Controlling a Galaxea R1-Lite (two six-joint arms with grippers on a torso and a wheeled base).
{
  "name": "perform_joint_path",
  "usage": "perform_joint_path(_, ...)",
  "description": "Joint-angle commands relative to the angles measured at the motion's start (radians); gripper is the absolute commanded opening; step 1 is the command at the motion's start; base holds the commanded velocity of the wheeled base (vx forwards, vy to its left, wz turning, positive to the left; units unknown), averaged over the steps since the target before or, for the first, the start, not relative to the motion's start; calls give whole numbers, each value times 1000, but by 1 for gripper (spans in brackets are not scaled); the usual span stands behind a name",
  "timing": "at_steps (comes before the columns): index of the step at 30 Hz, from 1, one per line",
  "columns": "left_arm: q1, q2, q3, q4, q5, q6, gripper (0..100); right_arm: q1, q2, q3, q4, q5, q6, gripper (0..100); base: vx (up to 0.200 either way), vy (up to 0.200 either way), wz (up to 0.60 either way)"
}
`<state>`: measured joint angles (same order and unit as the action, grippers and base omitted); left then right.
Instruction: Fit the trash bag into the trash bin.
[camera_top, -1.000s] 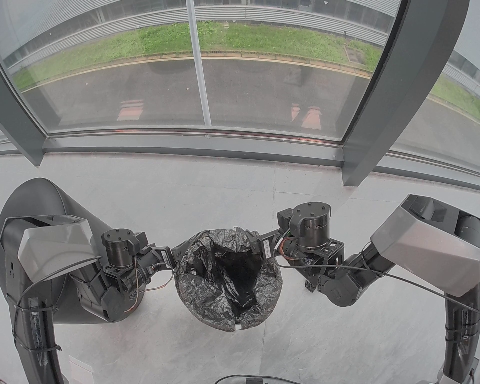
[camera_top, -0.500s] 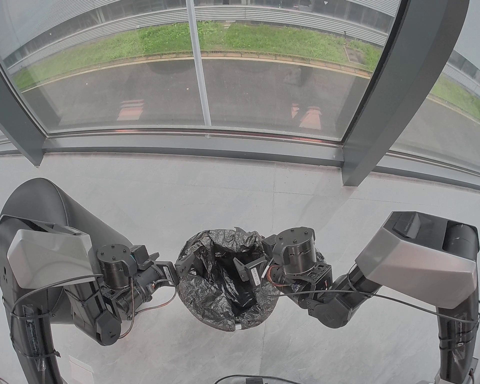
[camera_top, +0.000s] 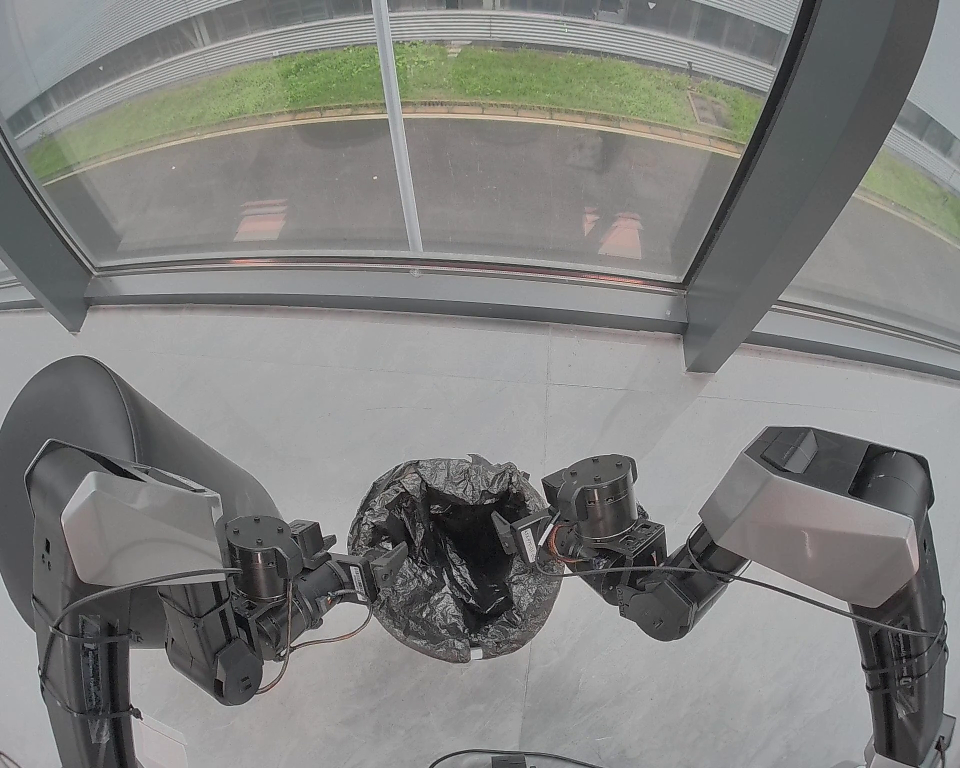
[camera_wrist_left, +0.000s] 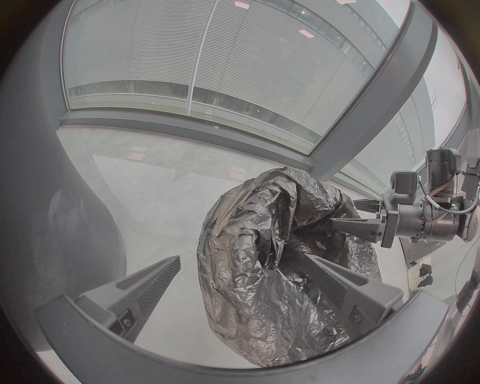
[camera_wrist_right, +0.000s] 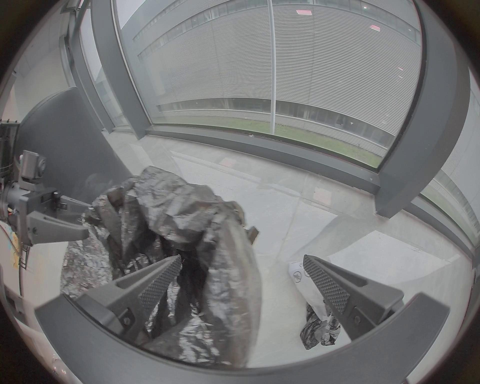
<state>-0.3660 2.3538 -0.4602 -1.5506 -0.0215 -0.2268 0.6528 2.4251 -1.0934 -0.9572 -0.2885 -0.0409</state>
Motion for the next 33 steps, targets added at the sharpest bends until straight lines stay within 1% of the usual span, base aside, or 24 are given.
perform_joint_path(1, 9, 15, 0, 0, 0, 11, 100, -2, 26, -8, 0, 0, -1, 100, 0, 0, 0)
perform_joint_path(6, 32, 47, 2, 0, 3, 52, 100, -19, 34, -6, -2, -1, -2, 100, 0, 0, 0)
perform_joint_path(10, 42, 65, -5, 0, 34, 70, 100, -39, 35, 1, -15, -1, -2, 100, 0, 0, 0)
perform_joint_path(12, 50, 79, -12, 0, 46, 101, 100, -48, 37, 4, -26, -1, -4, 100, 0, 0, 0)
perform_joint_path(13, 50, 79, -12, 0, 46, 101, 100, -48, 37, 4, -26, -1, -4, 100, 0, 0, 0)
perform_joint_path(15, 59, 93, -17, 0, 58, 142, 100, -58, 37, 12, -28, -1, -4, 100, 0, 0, 0)
perform_joint_path(21, 62, 91, -17, 0, 58, 146, 100, -58, 35, 24, -28, -1, -4, 100, 0, 0, 0)
perform_joint_path(26, 61, 99, -8, 0, 57, 136, 100, -55, 32, 81, -37, -1, -5, 100, 0, 0, 0)
perform_joint_path(30, 51, 102, -18, -2, 52, 130, 100, -56, 29, 129, -117, 0, -14, 100, 0, 0, 0)
perform_joint_path(31, 51, 102, -18, -2, 52, 130, 100, -56, 29, 129, -117, 0, -14, 100, 0, 0, 0)
perform_joint_path(33, 44, 85, -20, -2, 48, 98, 100, -58, 25, 147, -140, 0, -21, 100, 0, 0, 0)
